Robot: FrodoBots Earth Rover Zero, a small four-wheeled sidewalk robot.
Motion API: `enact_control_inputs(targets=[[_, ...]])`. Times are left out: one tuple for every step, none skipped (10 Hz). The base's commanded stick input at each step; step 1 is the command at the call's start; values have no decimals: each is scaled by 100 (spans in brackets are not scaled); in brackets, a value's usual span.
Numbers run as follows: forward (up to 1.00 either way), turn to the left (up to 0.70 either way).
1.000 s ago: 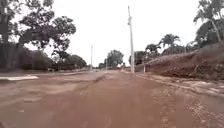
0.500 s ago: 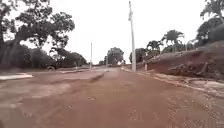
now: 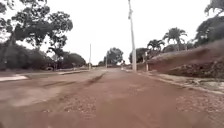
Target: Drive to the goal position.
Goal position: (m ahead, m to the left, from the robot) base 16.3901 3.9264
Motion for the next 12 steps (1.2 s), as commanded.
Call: enact_control_inputs(targets=[[100, 0], [100, 0], [100, 0], [100, 0], [100, 0], [100, 0], [100, 0], [100, 0], [100, 0], [100, 0], [100, 0], [100, 0]])
